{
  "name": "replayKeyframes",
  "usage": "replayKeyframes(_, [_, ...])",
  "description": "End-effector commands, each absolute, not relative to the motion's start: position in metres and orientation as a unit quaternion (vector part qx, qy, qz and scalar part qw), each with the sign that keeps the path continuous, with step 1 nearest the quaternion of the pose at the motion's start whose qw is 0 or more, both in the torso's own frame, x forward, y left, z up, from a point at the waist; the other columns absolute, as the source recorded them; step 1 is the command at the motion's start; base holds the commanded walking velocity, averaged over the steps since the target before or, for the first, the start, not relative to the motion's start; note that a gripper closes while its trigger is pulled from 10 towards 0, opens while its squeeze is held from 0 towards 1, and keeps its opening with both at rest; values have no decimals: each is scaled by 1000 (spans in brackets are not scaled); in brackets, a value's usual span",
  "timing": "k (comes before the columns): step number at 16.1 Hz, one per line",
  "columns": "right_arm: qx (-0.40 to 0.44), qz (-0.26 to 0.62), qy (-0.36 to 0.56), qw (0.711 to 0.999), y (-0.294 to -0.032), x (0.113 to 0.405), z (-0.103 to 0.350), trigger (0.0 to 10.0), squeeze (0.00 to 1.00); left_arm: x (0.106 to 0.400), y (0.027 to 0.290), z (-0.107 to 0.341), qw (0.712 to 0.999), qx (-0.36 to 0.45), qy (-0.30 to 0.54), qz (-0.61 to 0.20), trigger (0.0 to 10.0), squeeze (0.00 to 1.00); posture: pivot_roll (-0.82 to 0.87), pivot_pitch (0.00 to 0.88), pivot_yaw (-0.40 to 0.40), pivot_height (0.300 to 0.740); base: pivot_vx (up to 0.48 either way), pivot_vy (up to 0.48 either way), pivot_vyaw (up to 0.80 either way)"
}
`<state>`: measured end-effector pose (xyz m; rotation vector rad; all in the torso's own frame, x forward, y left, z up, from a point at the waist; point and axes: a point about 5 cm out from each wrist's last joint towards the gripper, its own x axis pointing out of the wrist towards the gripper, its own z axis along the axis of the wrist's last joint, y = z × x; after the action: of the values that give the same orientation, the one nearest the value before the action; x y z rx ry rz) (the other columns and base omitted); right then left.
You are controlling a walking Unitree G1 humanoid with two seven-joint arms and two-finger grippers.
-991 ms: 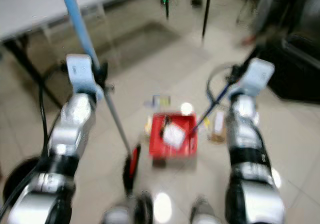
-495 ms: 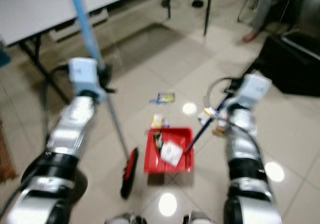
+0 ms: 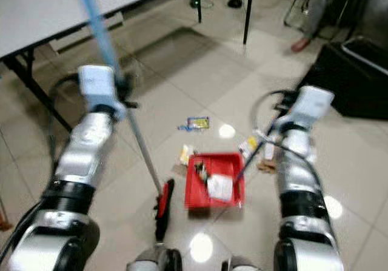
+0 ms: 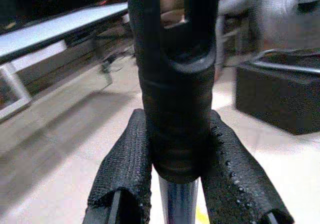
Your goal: Sweep floor
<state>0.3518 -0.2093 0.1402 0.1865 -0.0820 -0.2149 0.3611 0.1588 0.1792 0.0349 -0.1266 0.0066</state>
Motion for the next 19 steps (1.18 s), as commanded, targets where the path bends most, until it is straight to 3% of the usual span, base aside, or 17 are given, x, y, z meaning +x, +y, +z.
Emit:
replayKeyframes(1, [107,-99,-59,987,-207,355,151,10000,0,361,158,192,995,28,-91,0,10000,0,-73,118,84,740,0,0,0])
replayKeyframes(8, [91,-81,-56,991,-200,355,149,10000,0,359,161,192,996,28,-89,9,10000,0,-58,126,81,740,0,0,-104])
replayKeyframes(19, [99,-87,-46,990,-198,350,139,10000,0,357,162,195,996,34,-82,6,10000,0,-43,149,118,740,0,0,800])
